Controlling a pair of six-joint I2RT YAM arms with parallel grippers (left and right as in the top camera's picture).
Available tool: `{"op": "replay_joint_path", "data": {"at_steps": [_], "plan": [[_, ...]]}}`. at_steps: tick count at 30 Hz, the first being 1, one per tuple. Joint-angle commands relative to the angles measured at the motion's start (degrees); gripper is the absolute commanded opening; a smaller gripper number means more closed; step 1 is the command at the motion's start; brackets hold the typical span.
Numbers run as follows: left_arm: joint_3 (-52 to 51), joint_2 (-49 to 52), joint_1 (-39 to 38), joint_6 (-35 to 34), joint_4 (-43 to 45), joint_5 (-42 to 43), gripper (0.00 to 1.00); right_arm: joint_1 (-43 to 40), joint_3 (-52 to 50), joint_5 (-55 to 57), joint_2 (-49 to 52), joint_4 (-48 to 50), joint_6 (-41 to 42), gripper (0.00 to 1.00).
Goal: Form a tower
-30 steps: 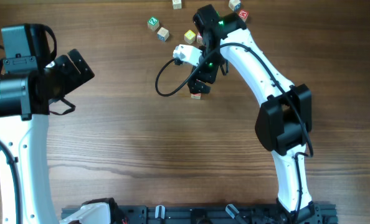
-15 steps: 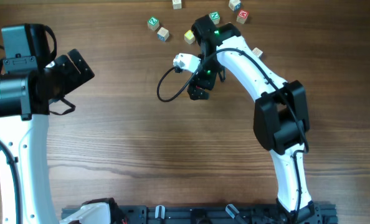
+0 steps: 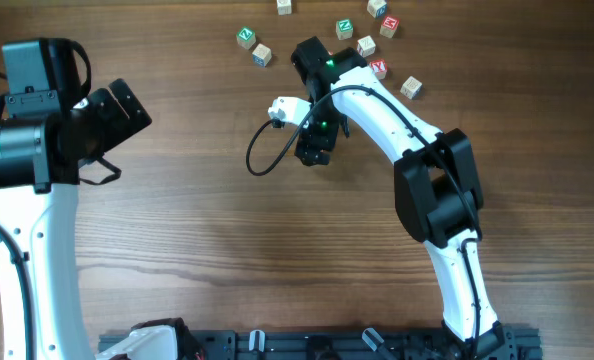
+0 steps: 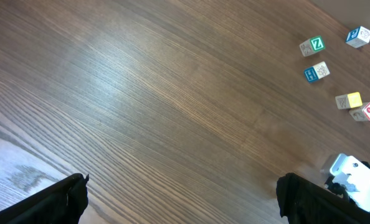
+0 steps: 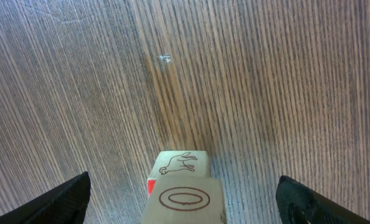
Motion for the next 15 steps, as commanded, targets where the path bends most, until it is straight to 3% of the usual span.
{"op": "replay_joint_path", "data": {"at_steps": [1,10,15], "plan": [[-0.1,-0.8,0.2,-0.6,0.0,-0.3,1.0,0.0,-0.2,0.4,1.6,-0.4,0.0,0.95],[-0.1,-0.8,0.2,-0.6,0.0,-0.3,1.0,0.0,-0.2,2.1,3.8,-0.4,0.0,0.88],[-0.1,-0.8,0.2,-0.6,0.0,-0.3,1.0,0.0,-0.2,2.4,4.2,-0.2,-0.2,0.76]]}}
